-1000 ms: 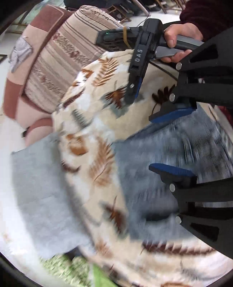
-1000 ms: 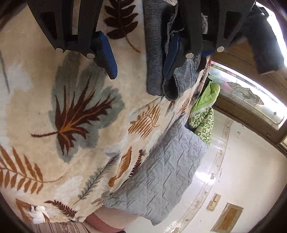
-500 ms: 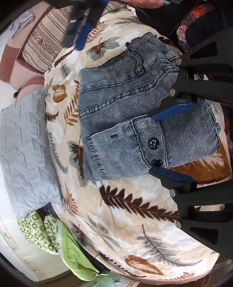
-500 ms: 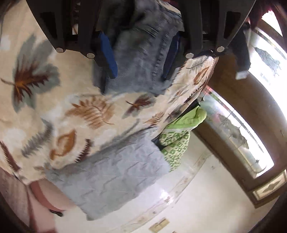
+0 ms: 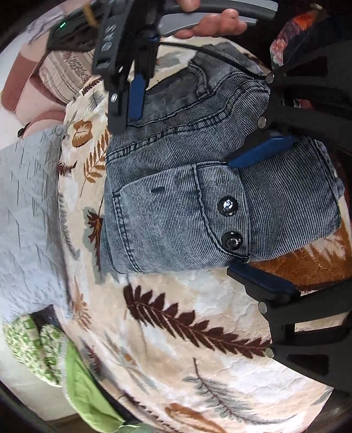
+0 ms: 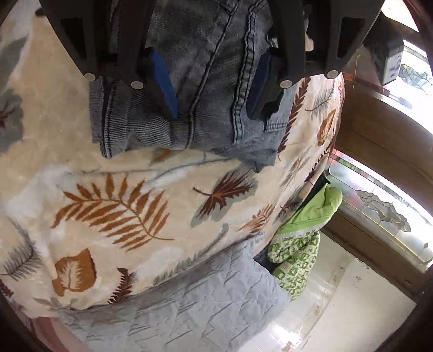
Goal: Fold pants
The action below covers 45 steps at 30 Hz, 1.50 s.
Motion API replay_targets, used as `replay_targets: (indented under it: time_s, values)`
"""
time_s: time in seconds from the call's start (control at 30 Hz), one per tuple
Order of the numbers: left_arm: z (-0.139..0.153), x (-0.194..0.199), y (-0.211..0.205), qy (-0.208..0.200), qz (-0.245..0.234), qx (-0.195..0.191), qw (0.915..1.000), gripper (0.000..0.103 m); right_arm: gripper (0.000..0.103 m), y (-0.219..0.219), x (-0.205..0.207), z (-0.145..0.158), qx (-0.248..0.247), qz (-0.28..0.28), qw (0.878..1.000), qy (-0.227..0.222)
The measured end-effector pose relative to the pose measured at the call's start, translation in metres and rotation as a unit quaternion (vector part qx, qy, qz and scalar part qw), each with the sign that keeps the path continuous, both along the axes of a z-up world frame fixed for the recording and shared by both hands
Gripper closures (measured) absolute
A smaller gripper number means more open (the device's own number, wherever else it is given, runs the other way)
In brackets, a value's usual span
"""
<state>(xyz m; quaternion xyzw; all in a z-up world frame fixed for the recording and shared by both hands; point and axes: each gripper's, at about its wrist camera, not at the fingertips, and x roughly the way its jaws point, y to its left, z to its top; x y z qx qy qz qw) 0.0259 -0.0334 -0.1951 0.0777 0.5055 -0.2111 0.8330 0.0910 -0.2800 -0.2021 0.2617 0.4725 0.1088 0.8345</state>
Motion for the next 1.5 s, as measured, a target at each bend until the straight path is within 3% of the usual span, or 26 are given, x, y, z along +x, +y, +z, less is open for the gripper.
replay_targets:
  time_s: [0.07, 0.27, 0.37, 0.53, 0.6, 0.7, 0.8, 0.97, 1.5]
  values:
    - [0.008, -0.002, 0.006, 0.001, 0.009, -0.007, 0.9999, 0.029, 0.046, -0.001, -0.009, 0.012, -0.003, 0.004, 1.0, -0.006]
    - [0.036, -0.023, 0.009, -0.049, 0.008, 0.013, 0.9987, 0.029, 0.046, 0.011, -0.051, 0.042, -0.022, 0.051, 0.998, -0.037]
    - [0.028, -0.027, 0.005, -0.036, 0.004, 0.045, 0.9983, 0.029, 0.046, 0.017, -0.069, 0.033, -0.035, 0.066, 0.997, -0.013]
    - [0.002, -0.034, 0.001, -0.01, -0.004, 0.055, 0.9984, 0.028, 0.046, 0.011, -0.098, -0.015, 0.004, 0.071, 0.995, 0.063]
    - [-0.001, -0.035, 0.001, -0.017, 0.004, 0.056, 0.9983, 0.022, 0.046, 0.004, -0.112, -0.019, 0.018, 0.067, 0.997, 0.026]
    - [-0.004, -0.032, -0.001, -0.028, 0.009, 0.076, 0.9967, 0.008, 0.046, 0.0, -0.118, -0.023, 0.021, 0.067, 0.997, 0.014]
    - [-0.007, -0.025, 0.004, -0.009, 0.038, 0.07, 0.9968, 0.001, 0.046, -0.001, -0.118, -0.026, 0.027, 0.064, 0.998, 0.01]
    - [-0.007, -0.025, 0.002, -0.007, 0.063, 0.072, 0.9954, 0.0, 0.046, -0.005, -0.124, -0.029, 0.035, 0.067, 0.997, -0.005]
    - [-0.005, -0.03, -0.002, -0.03, 0.066, 0.083, 0.9939, 0.0, 0.045, -0.01, -0.129, -0.03, 0.046, 0.057, 0.997, -0.013]
